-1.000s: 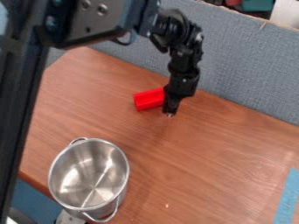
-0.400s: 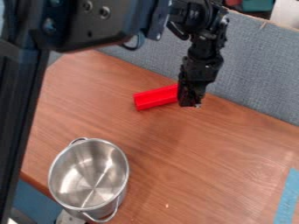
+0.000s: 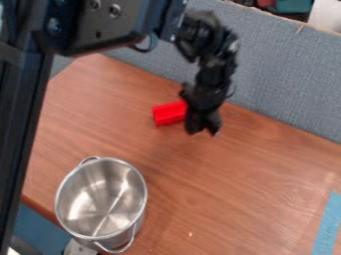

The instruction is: Put the red object in the metal pot

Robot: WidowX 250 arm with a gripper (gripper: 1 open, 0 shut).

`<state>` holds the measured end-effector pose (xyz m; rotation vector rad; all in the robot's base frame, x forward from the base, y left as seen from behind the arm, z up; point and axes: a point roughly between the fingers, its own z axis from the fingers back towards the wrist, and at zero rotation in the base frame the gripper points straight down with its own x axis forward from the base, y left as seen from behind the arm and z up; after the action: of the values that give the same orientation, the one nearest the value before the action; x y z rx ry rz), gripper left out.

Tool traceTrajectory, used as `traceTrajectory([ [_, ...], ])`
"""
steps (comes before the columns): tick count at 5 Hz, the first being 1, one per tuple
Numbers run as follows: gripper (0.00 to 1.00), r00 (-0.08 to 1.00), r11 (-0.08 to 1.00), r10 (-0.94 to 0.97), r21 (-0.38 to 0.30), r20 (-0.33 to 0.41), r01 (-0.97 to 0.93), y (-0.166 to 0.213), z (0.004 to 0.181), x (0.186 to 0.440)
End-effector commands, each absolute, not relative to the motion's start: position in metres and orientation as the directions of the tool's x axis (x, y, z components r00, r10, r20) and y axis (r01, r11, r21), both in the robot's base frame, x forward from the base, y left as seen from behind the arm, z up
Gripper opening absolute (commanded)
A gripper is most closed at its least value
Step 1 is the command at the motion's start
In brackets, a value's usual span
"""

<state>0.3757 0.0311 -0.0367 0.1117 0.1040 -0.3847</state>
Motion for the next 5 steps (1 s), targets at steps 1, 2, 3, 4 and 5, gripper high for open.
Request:
traceTrajectory([
  [1,0.00,0.857,0.847,-0.510,0.131,-0.074,0.515,0.015,-0.004,0.362],
  [2,0.00,0.773,0.760,-0.634,0.161,-0.033,0.630,-0.006,0.029,0.330],
  [3,0.00,0.856,0.837,-0.517,0.195,-0.019,0.511,-0.021,0.032,0.319],
  [4,0.00,0.918,0.897,-0.396,0.209,-0.016,0.390,-0.021,0.024,0.303],
  [5,1.00,0.853,0.831,-0.522,0.225,-0.003,0.509,0.016,0.025,0.306],
])
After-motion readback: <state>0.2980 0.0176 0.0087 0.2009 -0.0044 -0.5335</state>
